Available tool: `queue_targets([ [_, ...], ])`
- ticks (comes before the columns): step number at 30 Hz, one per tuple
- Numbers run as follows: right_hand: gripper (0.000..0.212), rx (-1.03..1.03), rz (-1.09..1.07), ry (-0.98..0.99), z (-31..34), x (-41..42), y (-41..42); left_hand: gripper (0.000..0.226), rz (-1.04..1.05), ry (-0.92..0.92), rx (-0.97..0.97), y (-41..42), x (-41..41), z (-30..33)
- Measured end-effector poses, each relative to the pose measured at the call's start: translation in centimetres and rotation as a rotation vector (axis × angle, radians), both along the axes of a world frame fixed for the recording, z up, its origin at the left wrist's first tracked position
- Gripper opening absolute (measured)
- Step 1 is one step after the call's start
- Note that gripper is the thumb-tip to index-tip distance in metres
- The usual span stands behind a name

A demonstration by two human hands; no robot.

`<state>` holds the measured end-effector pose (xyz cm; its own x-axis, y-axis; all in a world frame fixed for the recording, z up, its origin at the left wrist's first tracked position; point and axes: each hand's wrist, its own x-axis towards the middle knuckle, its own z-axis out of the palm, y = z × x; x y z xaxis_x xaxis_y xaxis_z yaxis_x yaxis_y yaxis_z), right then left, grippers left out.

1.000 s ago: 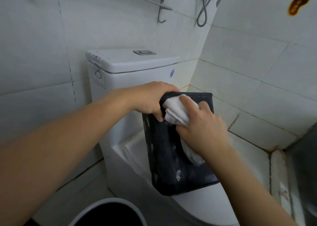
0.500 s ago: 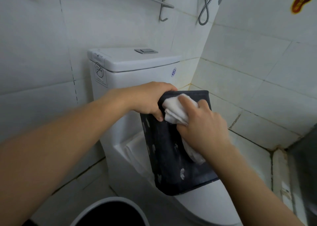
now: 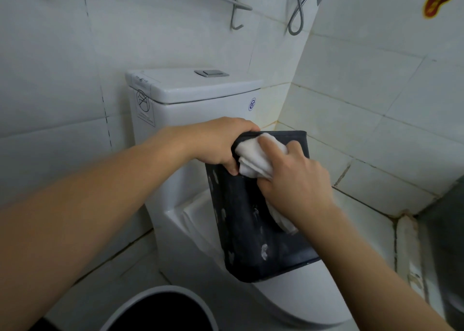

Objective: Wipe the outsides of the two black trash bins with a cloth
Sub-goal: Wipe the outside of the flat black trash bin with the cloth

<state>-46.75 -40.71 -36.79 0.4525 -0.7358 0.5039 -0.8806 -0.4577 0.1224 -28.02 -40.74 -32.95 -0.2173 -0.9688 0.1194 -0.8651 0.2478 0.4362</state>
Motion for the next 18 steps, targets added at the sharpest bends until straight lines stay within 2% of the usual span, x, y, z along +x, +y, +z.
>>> queue_targets([
  [4,0.055,0.040,-0.006,-0.001,0.4,0.3,-0.1,0.097,-0.009,0.001,0.003,0.0,0.0,0.0],
  [10,0.057,0.029,0.034,0.034,-1.5,-1.7,1.7,0.083,-0.016,0.011,0.012,-0.2,0.0,-0.1],
  [18,0.054,0.038,-0.003,-0.021,0.7,0.9,0.0,0.087,-0.028,0.006,-0.021,-0.3,-0.1,-0.1],
])
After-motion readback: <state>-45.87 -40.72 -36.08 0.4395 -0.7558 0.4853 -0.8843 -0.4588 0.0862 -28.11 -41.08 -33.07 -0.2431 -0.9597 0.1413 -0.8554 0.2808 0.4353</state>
